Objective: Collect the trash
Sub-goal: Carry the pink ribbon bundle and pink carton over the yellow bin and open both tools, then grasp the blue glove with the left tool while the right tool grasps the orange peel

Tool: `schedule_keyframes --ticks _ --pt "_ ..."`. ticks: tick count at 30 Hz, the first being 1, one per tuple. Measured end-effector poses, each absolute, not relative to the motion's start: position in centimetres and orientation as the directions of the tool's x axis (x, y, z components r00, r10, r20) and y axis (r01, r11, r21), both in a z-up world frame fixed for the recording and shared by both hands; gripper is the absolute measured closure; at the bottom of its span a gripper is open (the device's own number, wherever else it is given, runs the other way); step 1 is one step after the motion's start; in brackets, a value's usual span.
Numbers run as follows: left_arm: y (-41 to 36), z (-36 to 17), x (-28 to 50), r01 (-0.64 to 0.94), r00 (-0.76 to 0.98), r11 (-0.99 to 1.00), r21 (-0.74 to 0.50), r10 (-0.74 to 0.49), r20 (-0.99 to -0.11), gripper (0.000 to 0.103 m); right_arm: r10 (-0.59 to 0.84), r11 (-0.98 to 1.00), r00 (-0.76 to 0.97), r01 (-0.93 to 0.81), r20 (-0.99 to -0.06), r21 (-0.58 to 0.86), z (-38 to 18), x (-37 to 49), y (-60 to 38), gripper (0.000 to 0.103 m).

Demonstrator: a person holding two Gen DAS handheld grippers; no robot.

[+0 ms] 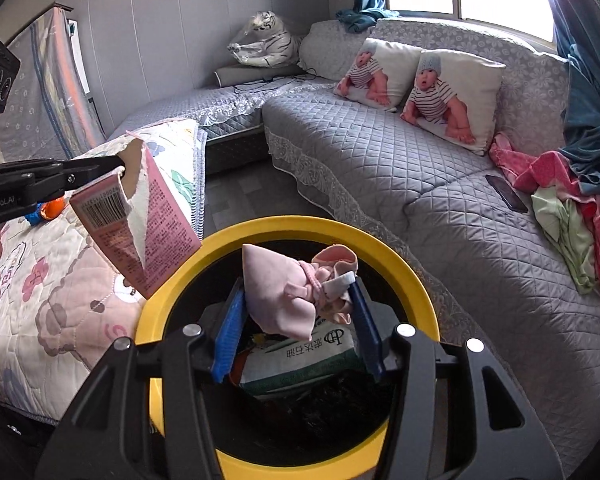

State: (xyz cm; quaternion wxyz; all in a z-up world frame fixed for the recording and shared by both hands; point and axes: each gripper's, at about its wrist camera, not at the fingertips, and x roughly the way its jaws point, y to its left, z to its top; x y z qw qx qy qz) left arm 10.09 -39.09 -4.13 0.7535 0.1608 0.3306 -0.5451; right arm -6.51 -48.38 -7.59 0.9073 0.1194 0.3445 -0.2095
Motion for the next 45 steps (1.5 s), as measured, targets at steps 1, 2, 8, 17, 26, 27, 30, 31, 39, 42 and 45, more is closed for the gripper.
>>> schedule_keyframes --ticks 1,2,8,17,26,27,30,31,39,42,45 --pt "-39.3 -4.4 10.0 0.927 0.188 0.357 -0.117 -0.71 -0.678 0.102 -0.297 0.882 0.673 0.465 -0.677 0.075 -7.7 -6.6 -48.4 0.054" --pt "-39.4 -4.6 9.9 0.926 0.19 0.361 -0.114 -0.705 -0.683 0.102 -0.297 0.88 0.671 0.468 -0.679 0.077 -7.8 -6.8 -48.5 0.054" --pt "-39.6 -5.2 9.8 0.921 0.179 0.366 -0.131 -0.699 -0.692 0.101 -0.309 0.869 0.664 0.488 -0.681 0.081 -8.0 -7.3 -49.0 0.052" --pt "-38.9 -4.9 10.4 0.903 0.203 0.402 -0.151 -0.709 -0.675 0.061 -0.334 0.851 0.672 0.517 -0.661 0.096 -7.3 -8.3 -49.7 0.04" --pt "-35.9 -4.2 13.3 0.858 0.282 0.488 -0.16 -0.708 -0.647 0.05 -0.347 0.853 0.682 0.515 -0.644 0.086 -6.1 -7.9 -49.5 0.039" --pt "-35.3 -4.1 13.8 0.85 0.293 0.501 -0.162 -0.707 -0.644 0.05 -0.345 0.856 0.682 0.511 -0.644 0.082 -6.0 -7.6 -49.3 0.039" --pt "-33.8 -3.8 14.9 0.83 0.326 0.534 -0.16 -0.698 -0.638 0.05 -0.34 0.867 0.689 0.493 -0.64 0.07 -5.5 -6.8 -48.6 0.039" --pt "-33.2 -3.6 15.3 0.823 0.337 0.546 -0.16 -0.695 -0.635 0.05 -0.336 0.871 0.692 0.486 -0.639 0.069 -5.4 -6.5 -48.3 0.039" --pt "-26.7 -2.8 18.9 0.747 0.443 0.649 -0.143 -0.646 -0.621 0.047 -0.264 0.924 0.728 0.379 -0.632 0.051 -4.4 -2.4 -44.9 0.038" --pt "-23.6 -2.6 20.5 0.7 0.496 0.701 -0.135 -0.613 -0.615 0.044 -0.209 0.952 0.752 0.302 -0.625 0.046 -4.1 0.1 -42.6 0.038" --pt "-20.3 -2.7 22.0 0.643 0.565 0.759 -0.103 -0.561 -0.605 0.041 -0.15 0.973 0.773 0.225 -0.617 0.045 -3.8 2.9 -40.1 0.038"
